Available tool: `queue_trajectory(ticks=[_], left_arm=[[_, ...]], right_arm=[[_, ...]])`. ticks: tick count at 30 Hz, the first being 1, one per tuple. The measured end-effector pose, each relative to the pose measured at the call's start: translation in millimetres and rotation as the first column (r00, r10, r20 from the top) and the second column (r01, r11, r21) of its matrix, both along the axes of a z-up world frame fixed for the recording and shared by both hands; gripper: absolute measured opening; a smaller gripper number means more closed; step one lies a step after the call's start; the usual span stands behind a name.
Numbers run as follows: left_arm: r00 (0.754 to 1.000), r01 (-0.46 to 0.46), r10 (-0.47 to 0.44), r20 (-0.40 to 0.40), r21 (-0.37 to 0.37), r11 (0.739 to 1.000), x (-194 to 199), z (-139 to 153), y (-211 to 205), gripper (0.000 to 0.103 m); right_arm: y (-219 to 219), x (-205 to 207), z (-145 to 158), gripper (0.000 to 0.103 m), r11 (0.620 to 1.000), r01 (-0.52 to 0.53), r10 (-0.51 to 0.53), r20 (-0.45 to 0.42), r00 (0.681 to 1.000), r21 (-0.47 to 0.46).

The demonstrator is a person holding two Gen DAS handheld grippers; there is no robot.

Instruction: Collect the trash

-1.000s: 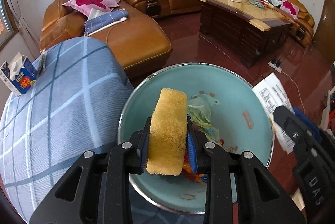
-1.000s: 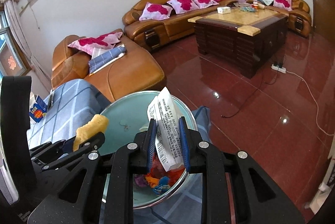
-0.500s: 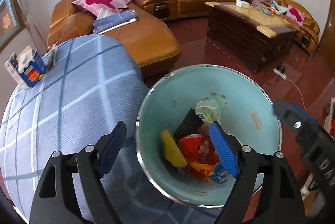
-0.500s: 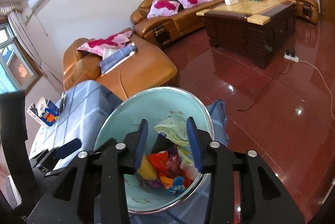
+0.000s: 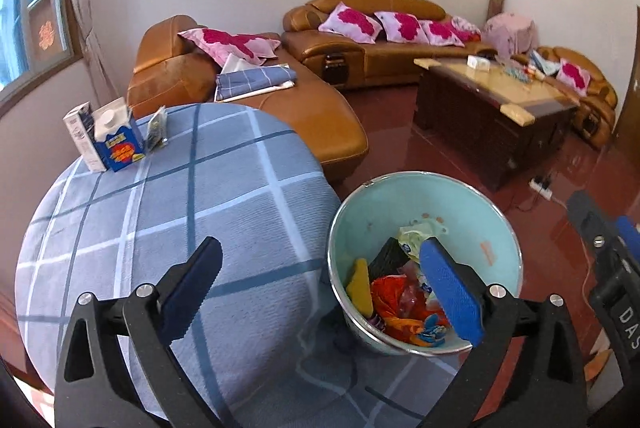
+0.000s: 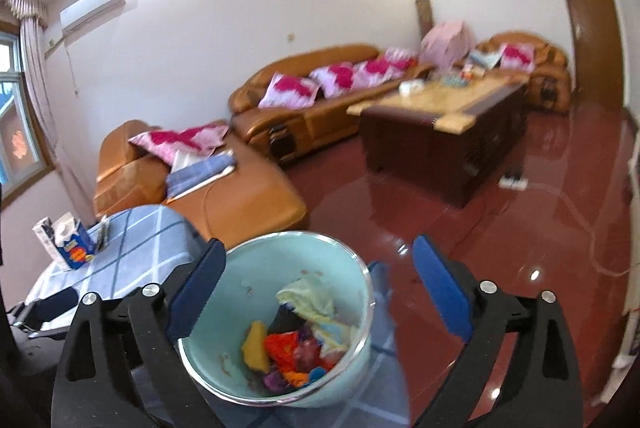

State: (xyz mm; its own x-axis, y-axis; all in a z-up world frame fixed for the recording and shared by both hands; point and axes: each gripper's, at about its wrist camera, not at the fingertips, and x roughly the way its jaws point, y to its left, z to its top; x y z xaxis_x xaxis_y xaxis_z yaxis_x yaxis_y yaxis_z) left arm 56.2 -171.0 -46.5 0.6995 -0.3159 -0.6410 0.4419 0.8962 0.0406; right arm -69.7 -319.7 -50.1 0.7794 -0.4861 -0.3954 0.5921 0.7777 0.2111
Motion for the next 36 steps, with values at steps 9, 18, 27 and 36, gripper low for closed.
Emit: queue_trajectory(ticks=[9,18,27,36], left_arm=[[0.995,-0.006,0.009,0.100,-0.032,0.999,-28.5,32.4,25.8,0.097],[0.983,-0.022,0.030,0.179,-0.049,0.999,-40.6,51.2,38.6,0.097],[0.981,-0.027,0.032,0.190,-0.033,0.999,-39.7,49.4,33.2,0.097],[0.982,-0.006,0.010,0.188,-0.021,1.000,-43.3,45.2,26.3,0.097]], right_arm=[[22.9,-34.5,29.0,0.096,0.995,0.066,-0.059,0.100,0.993,-0.072],[24.4,-36.0,33.2,0.096,0.996,0.068,-0.061,0.111,0.992,-0.058],[22.0,-37.9,30.4,0.096,0.995,0.080,-0.073,0.115,0.991,-0.053],[19.2,-41.7,29.1,0.096,0.995,0.089,-0.083,0.119,0.989,-0.047]])
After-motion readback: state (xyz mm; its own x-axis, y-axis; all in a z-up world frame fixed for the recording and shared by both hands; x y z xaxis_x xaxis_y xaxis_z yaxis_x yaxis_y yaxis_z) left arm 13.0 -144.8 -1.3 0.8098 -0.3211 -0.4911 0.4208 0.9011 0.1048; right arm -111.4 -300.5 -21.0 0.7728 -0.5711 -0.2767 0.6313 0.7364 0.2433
